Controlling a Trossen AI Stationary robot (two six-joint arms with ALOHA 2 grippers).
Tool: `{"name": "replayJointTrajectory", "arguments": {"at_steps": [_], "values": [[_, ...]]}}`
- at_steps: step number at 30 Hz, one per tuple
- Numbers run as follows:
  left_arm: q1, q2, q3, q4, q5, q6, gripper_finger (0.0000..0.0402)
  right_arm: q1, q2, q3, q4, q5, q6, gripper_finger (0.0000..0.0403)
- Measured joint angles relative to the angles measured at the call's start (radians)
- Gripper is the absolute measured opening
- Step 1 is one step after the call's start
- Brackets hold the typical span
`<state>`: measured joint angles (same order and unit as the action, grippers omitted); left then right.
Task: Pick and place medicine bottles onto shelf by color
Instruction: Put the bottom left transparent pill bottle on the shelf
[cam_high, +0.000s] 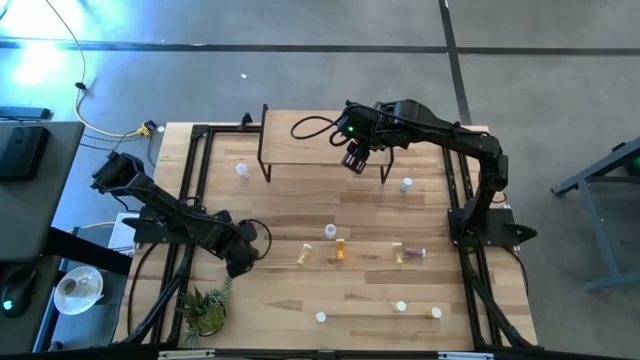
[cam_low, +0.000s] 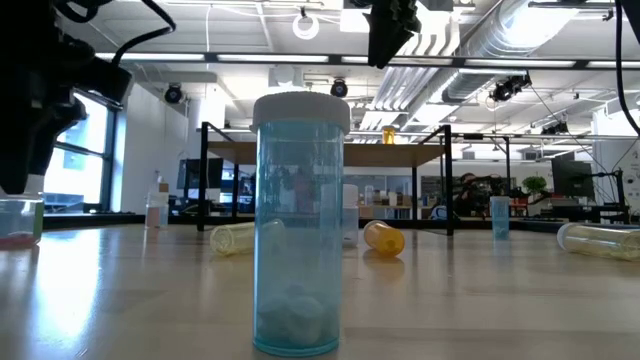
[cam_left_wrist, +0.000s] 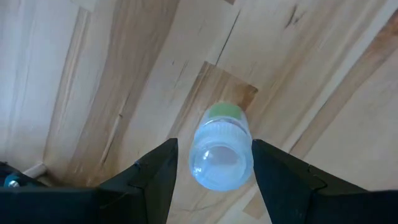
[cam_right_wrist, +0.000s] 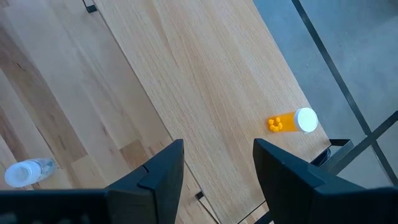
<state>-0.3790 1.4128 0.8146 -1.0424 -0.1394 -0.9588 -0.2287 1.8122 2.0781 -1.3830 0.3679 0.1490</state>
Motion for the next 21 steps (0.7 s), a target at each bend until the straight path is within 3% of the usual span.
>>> {"name": "replayJointTrajectory", "arguments": {"at_steps": [4,11,21], "values": [[0.0,0.0,0.0,0.0,0.017,0.0,0.018,0.0,0.0,0.0,0.0,0.0,0.0,0.0183],[0.0,-0.001,0.001,0.002,0.041,0.027,0.0118,0.0,0.0,0.0,0.0,0.0,0.0,0.0183],[0.046,-0.012,0.006,-0.005,0.053,0.141,0.0143,0.0,0.0,0.0,0.0,0.002,0.0,0.0183]]}}
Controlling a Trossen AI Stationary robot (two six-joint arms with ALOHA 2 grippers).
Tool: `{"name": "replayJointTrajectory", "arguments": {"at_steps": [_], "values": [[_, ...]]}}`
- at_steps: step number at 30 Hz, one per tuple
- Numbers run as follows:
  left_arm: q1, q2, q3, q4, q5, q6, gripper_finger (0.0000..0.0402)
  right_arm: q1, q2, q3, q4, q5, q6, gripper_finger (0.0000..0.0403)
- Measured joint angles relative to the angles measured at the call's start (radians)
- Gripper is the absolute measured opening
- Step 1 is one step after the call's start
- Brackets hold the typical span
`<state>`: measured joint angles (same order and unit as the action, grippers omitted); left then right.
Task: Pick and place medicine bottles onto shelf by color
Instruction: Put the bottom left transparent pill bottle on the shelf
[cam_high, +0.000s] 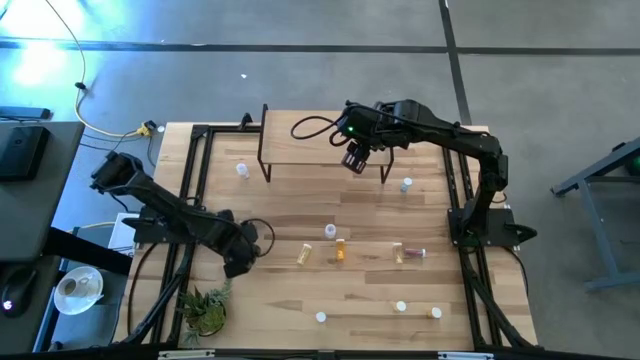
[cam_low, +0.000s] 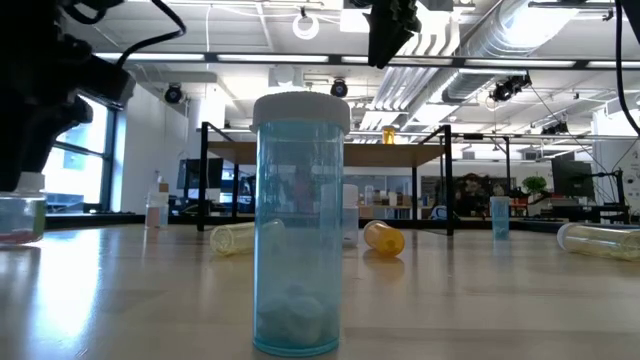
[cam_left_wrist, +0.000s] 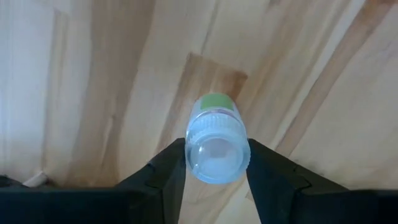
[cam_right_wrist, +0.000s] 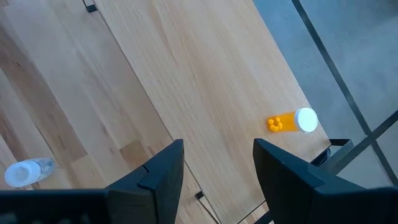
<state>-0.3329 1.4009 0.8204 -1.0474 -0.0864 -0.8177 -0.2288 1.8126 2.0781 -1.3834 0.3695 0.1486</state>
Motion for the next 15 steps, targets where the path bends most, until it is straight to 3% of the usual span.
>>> {"name": "replayJointTrajectory", "arguments": {"at_steps": [7,15], "values": [[0.121,-0.044,0.083,-0.004,0.021,0.182,0.013,0.0,0.0,0.0,-0.014,0.047,0.0,0.0183],[0.335,-0.061,0.3,-0.082,-0.01,0.498,0.0136,0.0,0.0,0.0,-0.026,0.048,0.0,0.0183]]}}
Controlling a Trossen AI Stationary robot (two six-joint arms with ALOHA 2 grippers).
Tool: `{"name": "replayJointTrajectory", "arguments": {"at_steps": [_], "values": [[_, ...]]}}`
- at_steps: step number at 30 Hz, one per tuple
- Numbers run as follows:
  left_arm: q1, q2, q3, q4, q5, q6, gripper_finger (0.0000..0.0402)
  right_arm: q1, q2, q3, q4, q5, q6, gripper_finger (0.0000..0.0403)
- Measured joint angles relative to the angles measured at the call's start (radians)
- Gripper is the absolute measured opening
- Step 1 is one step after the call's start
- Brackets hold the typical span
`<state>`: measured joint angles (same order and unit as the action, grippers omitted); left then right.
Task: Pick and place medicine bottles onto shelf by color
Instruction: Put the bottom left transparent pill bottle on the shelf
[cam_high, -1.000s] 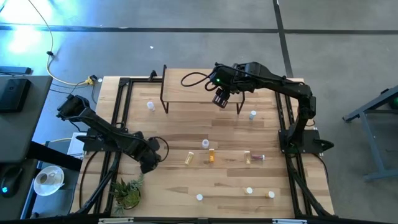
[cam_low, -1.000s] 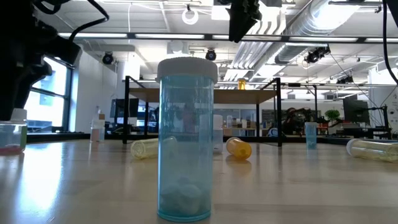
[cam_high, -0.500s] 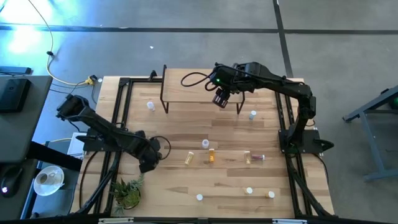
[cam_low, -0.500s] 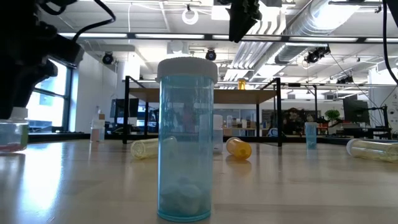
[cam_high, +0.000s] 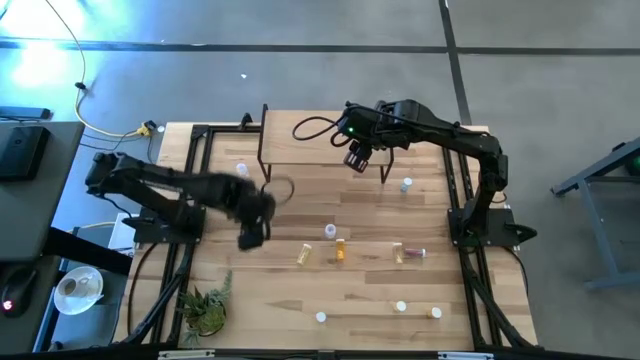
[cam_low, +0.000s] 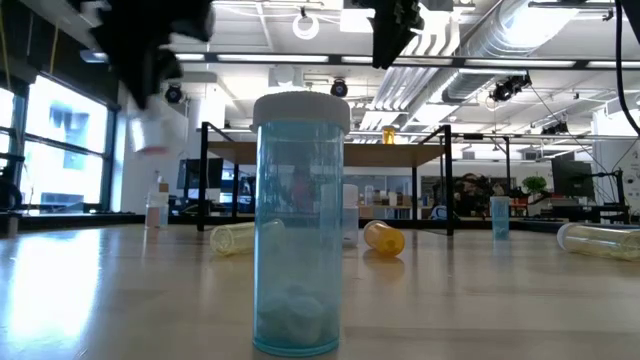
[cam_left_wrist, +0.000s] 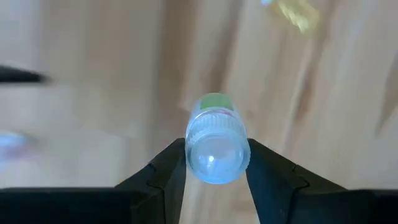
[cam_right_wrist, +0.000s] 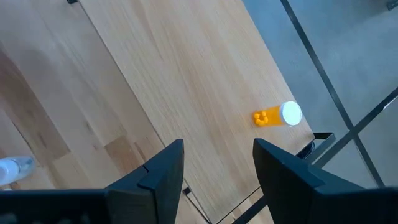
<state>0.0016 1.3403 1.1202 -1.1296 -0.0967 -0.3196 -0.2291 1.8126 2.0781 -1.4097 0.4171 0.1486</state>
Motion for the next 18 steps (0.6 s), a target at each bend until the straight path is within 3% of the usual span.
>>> {"name": "replayJointTrajectory", "arguments": {"at_steps": [11,18], "values": [[0.406,0.008,0.306,-0.027,-0.161,0.281,0.0136,0.0,0.0,0.0,0.001,0.0,0.0,0.0183],[0.641,0.092,0.466,-0.027,-0.148,0.327,0.0136,0.0,0.0,0.0,0.001,0.0,0.0,0.0183]]}}
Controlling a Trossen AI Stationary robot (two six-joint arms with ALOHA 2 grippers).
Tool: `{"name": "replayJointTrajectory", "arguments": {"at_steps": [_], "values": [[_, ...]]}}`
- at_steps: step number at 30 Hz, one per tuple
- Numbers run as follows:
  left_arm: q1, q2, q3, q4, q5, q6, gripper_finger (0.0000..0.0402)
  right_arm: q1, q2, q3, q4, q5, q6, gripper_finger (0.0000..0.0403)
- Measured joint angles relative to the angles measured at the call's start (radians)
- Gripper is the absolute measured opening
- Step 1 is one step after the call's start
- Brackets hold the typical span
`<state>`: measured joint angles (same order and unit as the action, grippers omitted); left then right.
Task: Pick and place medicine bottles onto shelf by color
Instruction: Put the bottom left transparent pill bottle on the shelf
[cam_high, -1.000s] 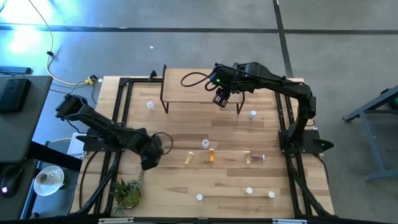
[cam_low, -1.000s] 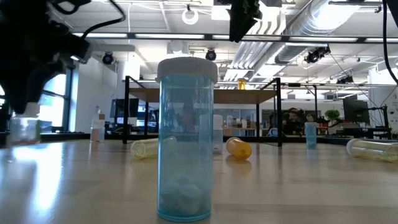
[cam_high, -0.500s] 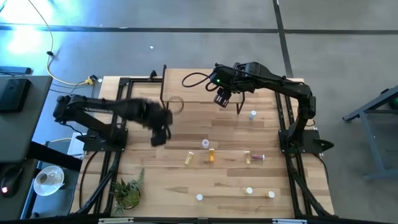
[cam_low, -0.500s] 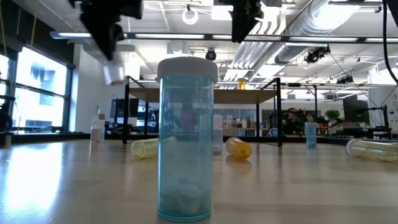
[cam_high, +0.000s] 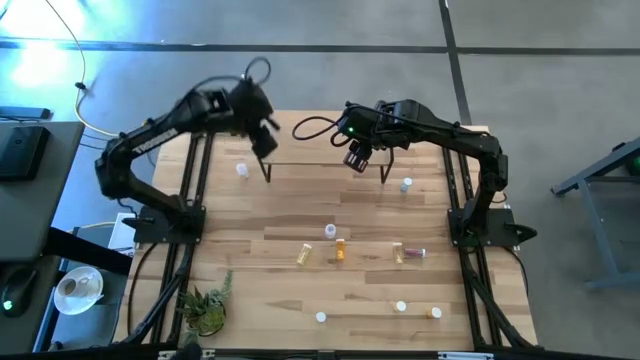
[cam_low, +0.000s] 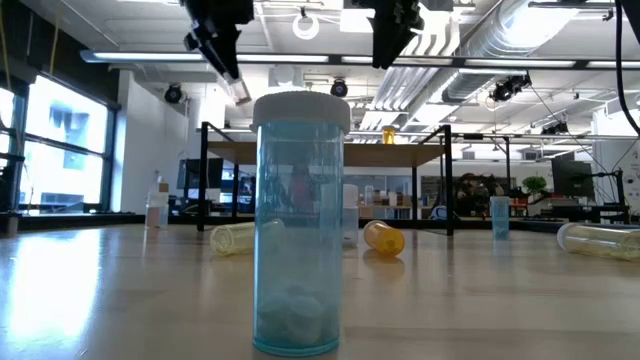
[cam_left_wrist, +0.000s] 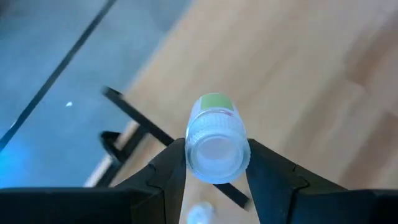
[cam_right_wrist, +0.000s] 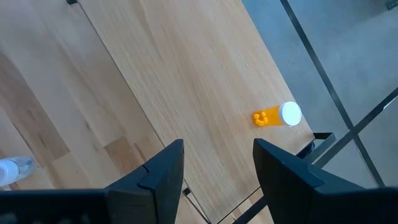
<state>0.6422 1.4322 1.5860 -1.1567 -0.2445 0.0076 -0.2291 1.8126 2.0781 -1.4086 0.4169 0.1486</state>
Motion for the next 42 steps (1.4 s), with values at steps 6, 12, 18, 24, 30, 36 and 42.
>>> {"name": "replayJointTrajectory", "arguments": {"at_steps": [6,12,18,24,30,36,42], "values": [[0.111,0.135,0.192,-0.049,0.061,0.039,0.0136,0.0,0.0,0.0,0.0,0.0,0.009,0.0183],[0.17,0.3,0.385,-0.202,0.08,0.059,0.0136,0.0,0.0,0.0,0.0,0.0,0.01,0.0183],[0.197,0.418,0.471,-0.3,0.122,0.059,0.0136,0.0,0.0,0.0,0.0,-0.001,0.01,0.0183],[0.194,0.472,0.475,-0.321,0.183,0.083,0.0136,0.0,0.0,0.0,0.0,-0.001,0.01,0.0183],[0.193,0.514,0.476,-0.321,0.196,0.077,0.0136,0.0,0.0,0.0,0.0,-0.001,0.011,0.0183],[0.193,0.538,0.476,-0.321,0.208,0.075,0.0136,0.0,0.0,0.0,-0.001,-0.001,0.01,0.0183],[0.193,0.557,0.479,-0.317,0.205,0.075,0.0136,0.0,0.0,0.0,-0.001,-0.001,0.01,0.0183]]}}
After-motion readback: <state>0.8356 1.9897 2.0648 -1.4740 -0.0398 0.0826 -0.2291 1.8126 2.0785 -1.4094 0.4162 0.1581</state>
